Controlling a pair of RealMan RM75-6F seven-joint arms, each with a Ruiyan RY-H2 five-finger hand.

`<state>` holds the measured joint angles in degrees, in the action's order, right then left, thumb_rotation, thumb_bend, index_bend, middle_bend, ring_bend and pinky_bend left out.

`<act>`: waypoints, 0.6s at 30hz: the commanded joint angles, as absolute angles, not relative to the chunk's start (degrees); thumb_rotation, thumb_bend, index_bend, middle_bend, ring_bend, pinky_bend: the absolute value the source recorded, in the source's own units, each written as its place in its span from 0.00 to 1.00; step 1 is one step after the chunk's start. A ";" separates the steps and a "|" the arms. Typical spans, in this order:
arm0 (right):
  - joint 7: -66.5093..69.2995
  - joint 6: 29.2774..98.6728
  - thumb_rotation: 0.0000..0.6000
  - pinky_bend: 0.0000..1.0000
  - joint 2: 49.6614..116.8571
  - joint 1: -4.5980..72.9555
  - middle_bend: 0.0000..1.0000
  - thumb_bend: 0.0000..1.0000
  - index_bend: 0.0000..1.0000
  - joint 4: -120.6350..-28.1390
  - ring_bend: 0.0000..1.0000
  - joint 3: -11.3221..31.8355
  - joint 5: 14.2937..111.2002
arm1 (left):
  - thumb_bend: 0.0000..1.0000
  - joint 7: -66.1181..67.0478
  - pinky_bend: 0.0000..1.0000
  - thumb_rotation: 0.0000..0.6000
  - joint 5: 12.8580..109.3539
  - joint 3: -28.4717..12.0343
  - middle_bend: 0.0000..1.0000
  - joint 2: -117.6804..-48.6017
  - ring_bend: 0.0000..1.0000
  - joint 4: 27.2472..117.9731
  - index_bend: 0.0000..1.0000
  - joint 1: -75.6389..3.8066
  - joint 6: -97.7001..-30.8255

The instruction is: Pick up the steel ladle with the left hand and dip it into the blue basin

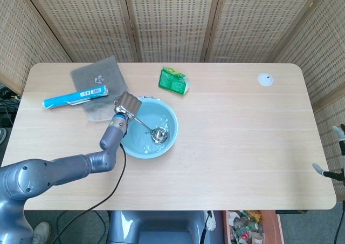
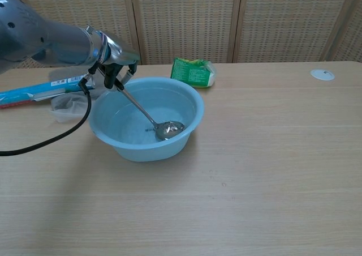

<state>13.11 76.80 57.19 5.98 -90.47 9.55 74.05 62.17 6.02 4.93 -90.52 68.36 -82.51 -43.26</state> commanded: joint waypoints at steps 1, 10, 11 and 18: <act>12.89 76.84 1.00 0.00 57.25 5.99 0.00 0.00 0.00 -90.57 0.00 9.45 74.18 | 0.71 60.47 1.00 1.00 7.41 4.22 1.00 -88.77 0.97 69.60 1.00 -81.53 -42.93; 11.56 77.12 1.00 0.00 57.53 5.98 0.00 0.00 0.00 -91.14 0.00 9.25 74.29 | 0.71 55.95 1.00 1.00 10.31 3.12 1.00 -83.78 0.97 73.00 1.00 -79.72 -40.59; 11.46 77.13 1.00 0.00 57.55 5.98 0.00 0.00 0.00 -91.17 0.00 9.23 74.30 | 0.71 55.58 1.00 1.00 10.33 3.01 1.00 -83.37 0.97 73.33 1.00 -79.66 -40.33; 10.71 77.30 1.00 0.00 57.75 6.09 0.00 0.00 0.00 -91.42 0.00 9.18 74.51 | 0.71 52.56 1.00 1.00 10.98 2.48 1.00 -79.79 0.97 75.74 1.00 -79.23 -38.55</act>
